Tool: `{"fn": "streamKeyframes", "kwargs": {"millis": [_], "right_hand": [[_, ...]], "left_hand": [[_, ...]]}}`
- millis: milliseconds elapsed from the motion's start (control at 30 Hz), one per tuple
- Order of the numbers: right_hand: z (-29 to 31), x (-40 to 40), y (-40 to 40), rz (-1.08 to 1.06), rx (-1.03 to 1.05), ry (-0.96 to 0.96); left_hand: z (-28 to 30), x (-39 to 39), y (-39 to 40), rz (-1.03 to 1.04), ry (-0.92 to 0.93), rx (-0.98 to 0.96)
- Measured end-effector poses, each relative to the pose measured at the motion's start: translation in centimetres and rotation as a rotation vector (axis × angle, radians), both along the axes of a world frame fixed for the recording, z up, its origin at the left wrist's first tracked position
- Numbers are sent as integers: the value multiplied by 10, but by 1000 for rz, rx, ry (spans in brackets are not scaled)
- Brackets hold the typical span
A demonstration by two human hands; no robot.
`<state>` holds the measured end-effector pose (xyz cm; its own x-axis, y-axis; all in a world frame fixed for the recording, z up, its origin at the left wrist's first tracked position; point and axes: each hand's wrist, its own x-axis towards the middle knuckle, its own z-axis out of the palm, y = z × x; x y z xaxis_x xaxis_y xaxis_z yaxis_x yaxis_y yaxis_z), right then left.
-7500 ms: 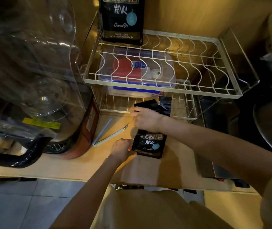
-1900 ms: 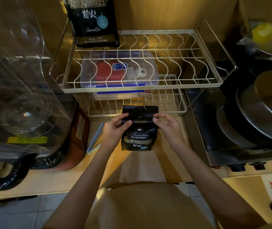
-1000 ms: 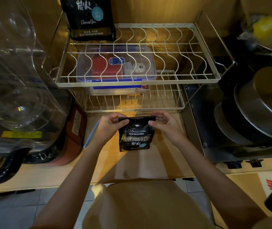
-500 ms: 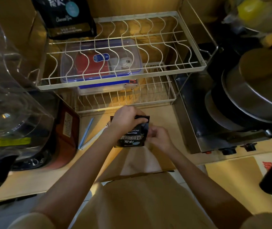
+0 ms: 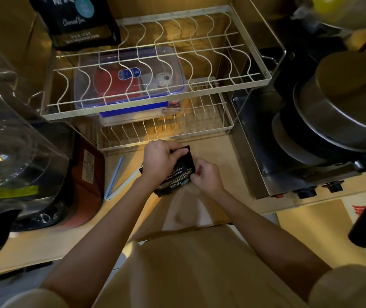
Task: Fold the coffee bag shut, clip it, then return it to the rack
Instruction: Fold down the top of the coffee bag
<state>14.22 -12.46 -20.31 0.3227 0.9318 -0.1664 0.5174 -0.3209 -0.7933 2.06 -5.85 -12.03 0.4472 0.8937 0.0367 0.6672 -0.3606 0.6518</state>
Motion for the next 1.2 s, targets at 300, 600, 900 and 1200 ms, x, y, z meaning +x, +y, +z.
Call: {"fn": "streamKeyframes", "kwargs": {"millis": [300,600,900,1200], "right_hand": [[-24,12,-7,0,-162,42],[-28,-3,-9,36,-174,-201],[-30,11,-5,108,-307,-119],[66,32,22,324,-99,426]], "left_hand": [[5,-6,5,-32,19,-47],[6,-8,-6,38,-67,-97],[6,-6,-1,-159,20,-74],[2,-1,7,-119,-58,-24]]}}
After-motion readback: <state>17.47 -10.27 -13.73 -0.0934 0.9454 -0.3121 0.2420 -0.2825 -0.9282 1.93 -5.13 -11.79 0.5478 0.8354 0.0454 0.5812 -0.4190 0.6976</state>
